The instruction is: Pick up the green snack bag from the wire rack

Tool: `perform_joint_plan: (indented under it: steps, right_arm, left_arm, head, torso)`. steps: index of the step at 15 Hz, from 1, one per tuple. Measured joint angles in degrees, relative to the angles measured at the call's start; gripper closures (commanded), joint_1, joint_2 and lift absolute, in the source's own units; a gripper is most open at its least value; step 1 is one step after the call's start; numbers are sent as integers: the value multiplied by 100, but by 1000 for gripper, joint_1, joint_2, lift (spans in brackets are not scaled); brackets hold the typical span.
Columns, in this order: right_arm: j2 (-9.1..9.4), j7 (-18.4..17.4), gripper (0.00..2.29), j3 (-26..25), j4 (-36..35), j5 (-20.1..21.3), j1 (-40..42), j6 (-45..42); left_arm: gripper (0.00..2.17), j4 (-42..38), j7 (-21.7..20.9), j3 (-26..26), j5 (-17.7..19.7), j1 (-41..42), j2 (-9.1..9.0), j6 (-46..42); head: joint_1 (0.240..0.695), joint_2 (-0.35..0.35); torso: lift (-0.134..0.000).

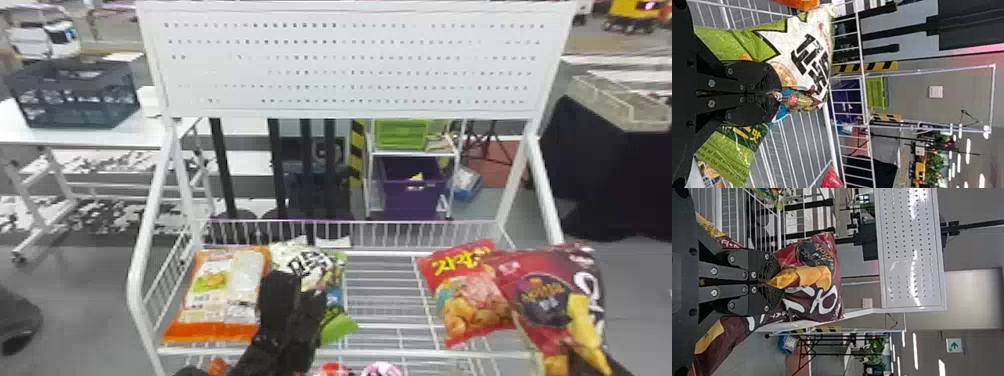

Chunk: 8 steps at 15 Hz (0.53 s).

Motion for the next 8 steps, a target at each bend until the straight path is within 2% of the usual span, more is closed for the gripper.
perform_joint_plan:
  steps: [2,8]
  right_arm:
    - [-4,-2,2182,2,8,-6,-5,0]
    - [-9,-2,2182,11,20,-9,-34,0]
  left_arm:
    - [2000,-634,20,103,15,339,105,-7]
    - [2000,-2695,-29,922,121,2103,659,-156]
  head:
    - [499,0]
    - [499,0]
  torso:
    - [0]
    - [0]
